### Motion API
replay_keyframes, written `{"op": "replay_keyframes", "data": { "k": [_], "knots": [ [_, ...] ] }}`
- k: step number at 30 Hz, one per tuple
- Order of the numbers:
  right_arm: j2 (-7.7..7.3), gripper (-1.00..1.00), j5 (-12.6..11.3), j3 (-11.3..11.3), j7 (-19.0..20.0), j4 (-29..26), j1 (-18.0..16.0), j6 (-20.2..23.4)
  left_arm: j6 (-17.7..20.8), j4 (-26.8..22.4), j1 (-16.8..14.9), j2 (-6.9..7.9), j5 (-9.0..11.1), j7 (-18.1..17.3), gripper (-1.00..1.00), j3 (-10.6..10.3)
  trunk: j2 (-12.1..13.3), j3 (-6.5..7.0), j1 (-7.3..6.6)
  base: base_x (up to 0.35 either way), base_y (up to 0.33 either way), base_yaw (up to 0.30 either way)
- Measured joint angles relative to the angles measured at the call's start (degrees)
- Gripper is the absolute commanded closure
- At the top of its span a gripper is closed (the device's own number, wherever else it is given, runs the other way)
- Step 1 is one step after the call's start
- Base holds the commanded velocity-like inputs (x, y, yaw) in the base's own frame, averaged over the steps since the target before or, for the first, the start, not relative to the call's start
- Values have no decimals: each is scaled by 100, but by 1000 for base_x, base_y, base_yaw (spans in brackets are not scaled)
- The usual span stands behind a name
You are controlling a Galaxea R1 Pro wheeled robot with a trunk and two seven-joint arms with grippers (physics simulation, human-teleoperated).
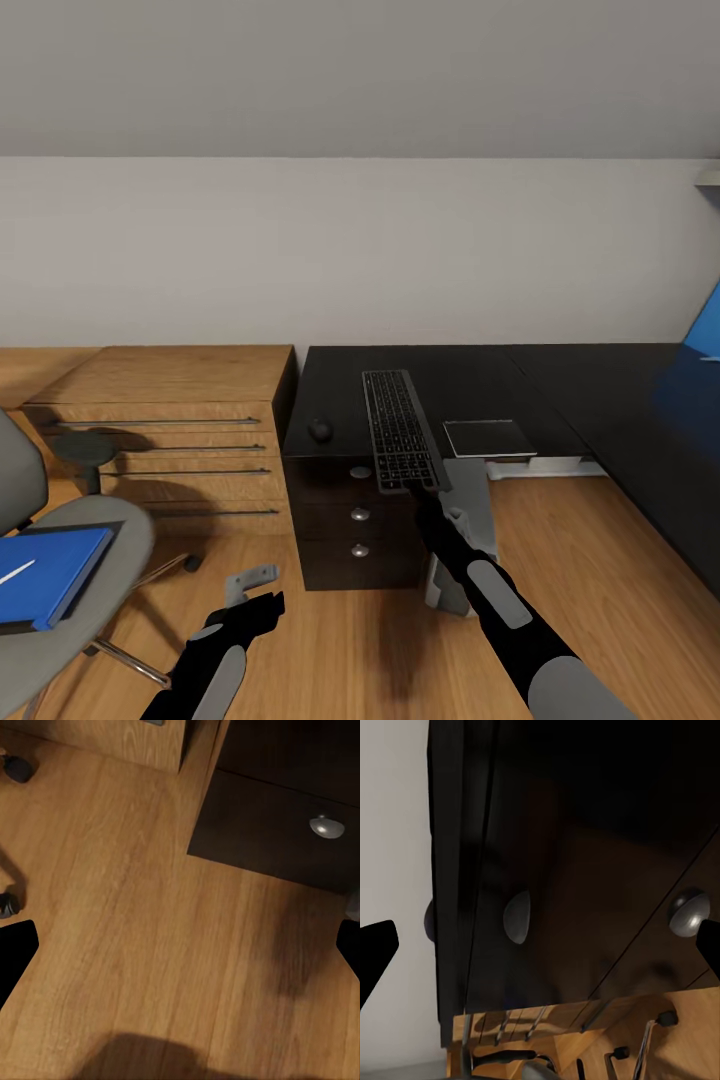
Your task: In the bedroom, organize the workspace by keeping the computer under the desk, ensuring the monitor is on the desk, placing the keyboard on the desk next to the monitor, placing the mouse on the desk next to the keyboard, moving the folder from the swivel chair onto the desk next to the mouse, stacking the notebook on top of the folder with the pen on top of the notebook, and positioning the swivel chair next to the desk.
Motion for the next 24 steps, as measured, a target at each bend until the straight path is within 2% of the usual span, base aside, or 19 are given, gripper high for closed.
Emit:
{"op": "replay_keyframes", "data": {
  "k": [11,20,24],
  "knots": [
    [0,-100,10,9,-5,0,0,-5,4,1,0,-2,0,0,-100,-19,400,179,-219,0,0,0],
    [0,-100,20,9,-7,0,0,-13,-4,1,0,0,0,-2,-100,-19,401,180,-220,10,2,0],
    [0,-100,21,11,-7,0,0,-13,-10,1,0,0,0,-6,-100,-23,401,180,-222,189,49,0]
  ]
}}
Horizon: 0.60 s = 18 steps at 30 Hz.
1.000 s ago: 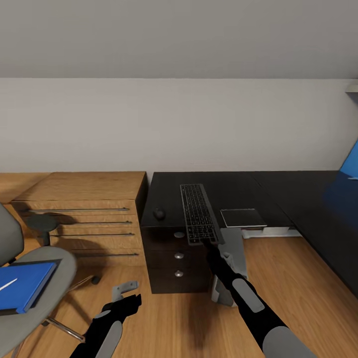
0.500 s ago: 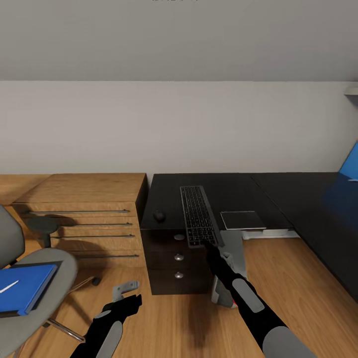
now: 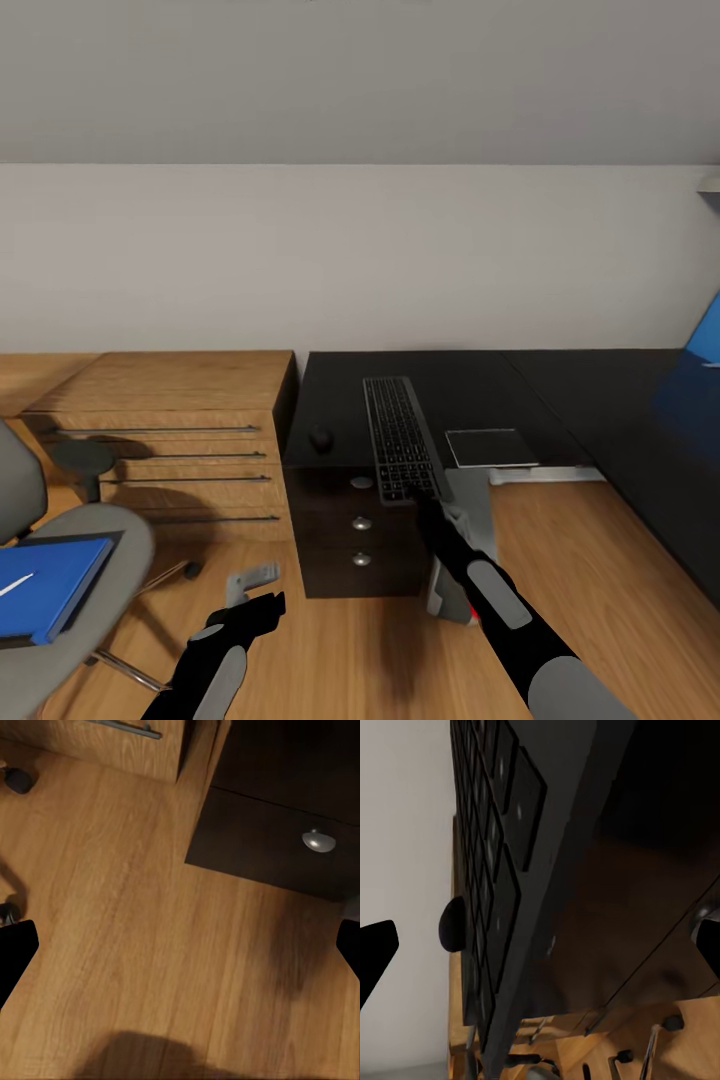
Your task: In the bedroom, organize the workspace by keeping the computer under the desk, ensuring the monitor is on the desk, placing the keyboard on the desk next to the monitor, placing the mouse on the desk next to the keyboard, moving the folder from the swivel chair onto the desk next to the mouse, stacking the notebook on top of the folder with the pen on top of the notebook, and positioning the swivel chair next to the desk.
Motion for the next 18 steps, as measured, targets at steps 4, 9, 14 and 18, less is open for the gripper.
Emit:
{"op": "replay_keyframes", "data": {
  "k": [4,9,14,18],
  "knots": [
    [0,-100,1,1,-6,0,0,0,2,0,0,0,0,-2,-100,-3,0,0,2,85,18,0],
    [0,-100,1,3,-6,3,0,0,5,0,0,0,0,-3,-100,-3,0,0,2,17,3,0],
    [0,100,1,4,-7,2,0,0,5,0,0,0,0,-3,-100,-4,0,0,2,2,1,0],
    [1,100,-5,14,6,-9,-2,-1,5,1,0,0,0,-3,-100,-4,0,1,2,0,0,0]
  ]
}}
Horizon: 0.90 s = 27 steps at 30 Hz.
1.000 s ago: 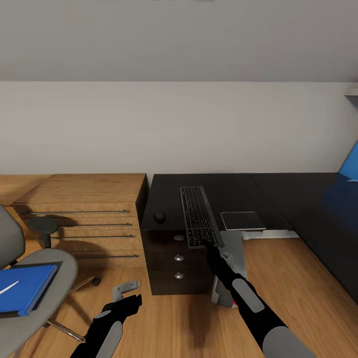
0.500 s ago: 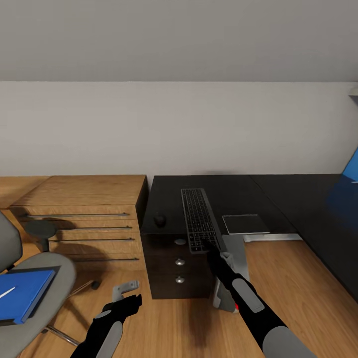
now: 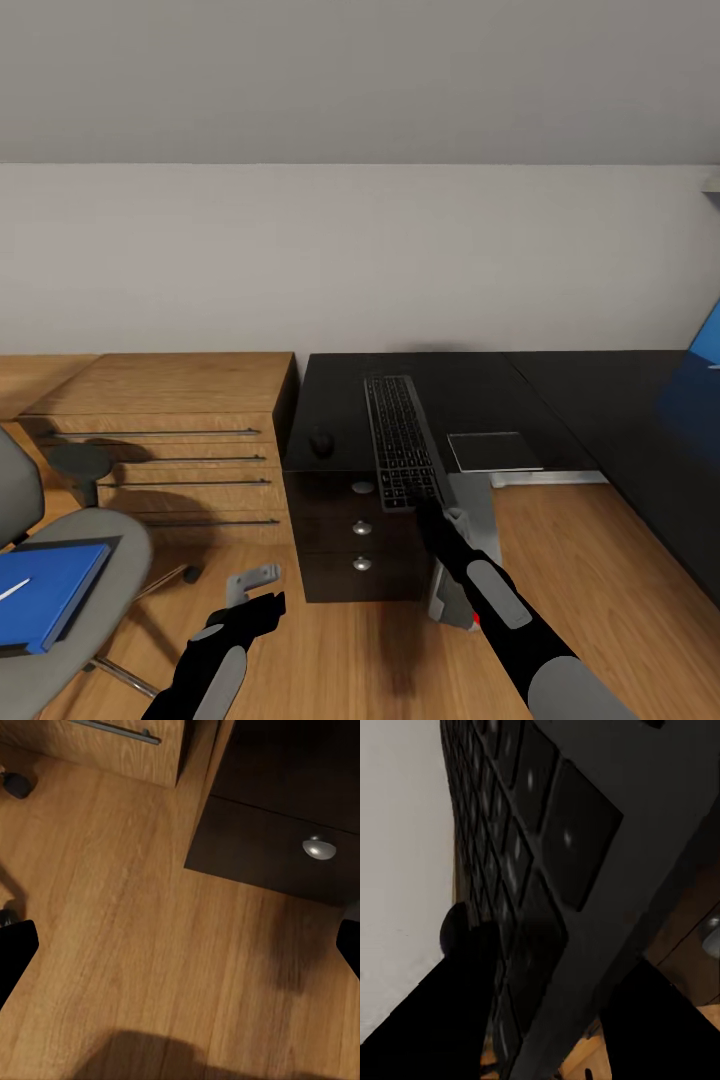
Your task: In the bedroom, organize the workspace by keeping the computer under the desk, ensuring the monitor is on the desk, placing the keyboard on the desk next to the monitor, placing the mouse on the desk next to the keyboard, moving the folder from the swivel chair onto the desk next to the mouse, stacking the notebook on top of the folder with the pen on top of the notebook, and positioning the swivel chair next to the desk.
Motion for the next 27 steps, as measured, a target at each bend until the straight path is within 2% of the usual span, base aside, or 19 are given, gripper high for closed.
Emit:
{"op": "replay_keyframes", "data": {
  "k": [11,20,27],
  "knots": [
    [-1,100,19,0,-7,4,0,-9,1,8,0,-8,1,0,-100,0,0,0,0,0,0,0],
    [-1,100,21,0,21,-45,2,-14,-4,8,0,-9,-2,5,-100,0,360,160,-197,0,0,0],
    [-22,100,8,-15,-2,-698,33,-13,-20,9,0,-9,-13,48,-100,-33,640,287,-351,0,0,0]
  ]
}}
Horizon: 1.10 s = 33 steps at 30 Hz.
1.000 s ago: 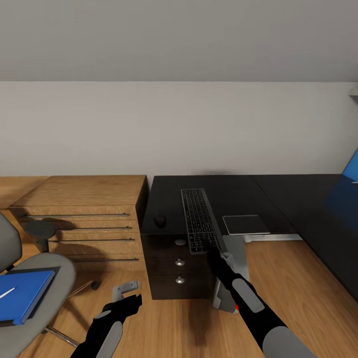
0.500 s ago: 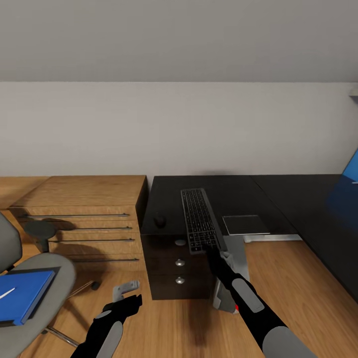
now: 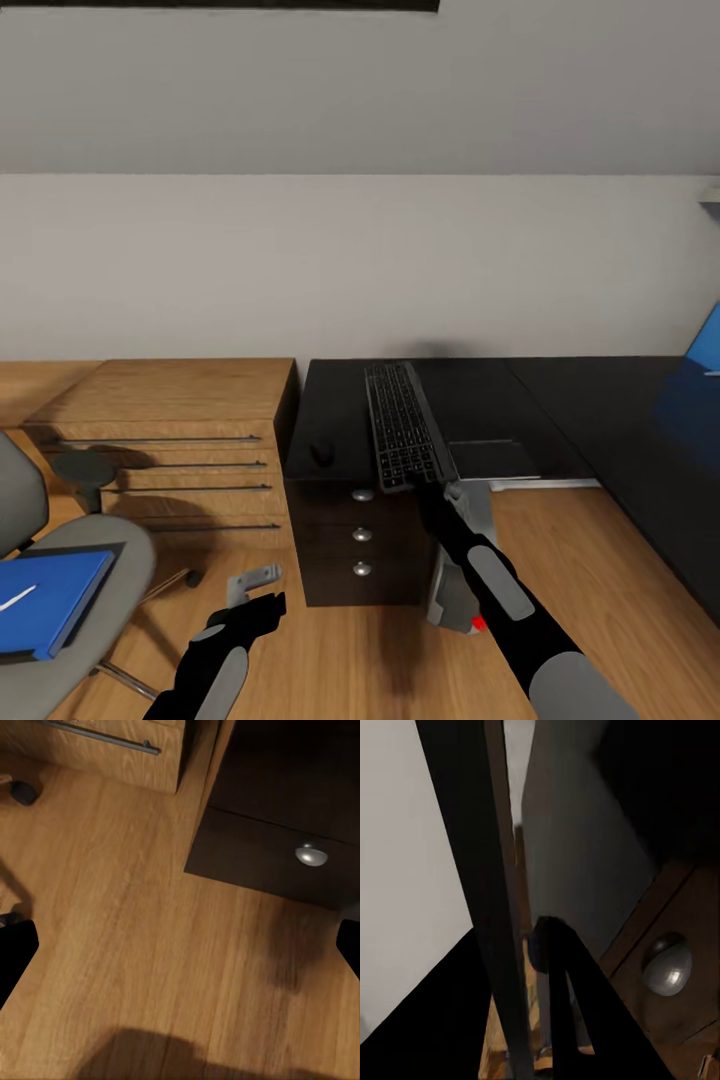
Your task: In the bedroom, organize the workspace by keeping the computer under the desk, ensuring the monitor is on the desk, placing the keyboard on the desk next to the monitor, placing the mouse on the desk next to the keyboard, moving the folder from the swivel chair onto the desk next to the mouse, stacking the notebook on top of the folder with the pen on top of the notebook, and positioning the swivel chair next to the desk.
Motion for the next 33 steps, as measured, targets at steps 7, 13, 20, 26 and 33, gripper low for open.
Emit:
{"op": "replay_keyframes", "data": {
  "k": [7,13,20,26,33],
  "knots": [
    [-16,100,-9,-11,-7,-549,225,2,0,1,0,-3,-25,13,-100,-431,281,125,-151,-205,-148,0],
    [-33,100,-15,-5,-17,-659,262,38,1,1,0,6,-19,66,-100,-635,522,233,-282,-275,-219,0],
    [-162,100,-32,-20,14,-720,275,73,2,0,0,18,-5,82,-100,-659,803,359,-436,-296,-158,0],
    [-231,100,-65,-30,17,-741,277,72,-1,0,0,22,0,83,-100,-652,1044,466,-568,-301,-143,0],
    [-246,100,-178,-34,0,-745,277,79,-7,0,0,19,-4,91,-100,-656,1325,592,-722,-300,-167,0]
  ]
}}
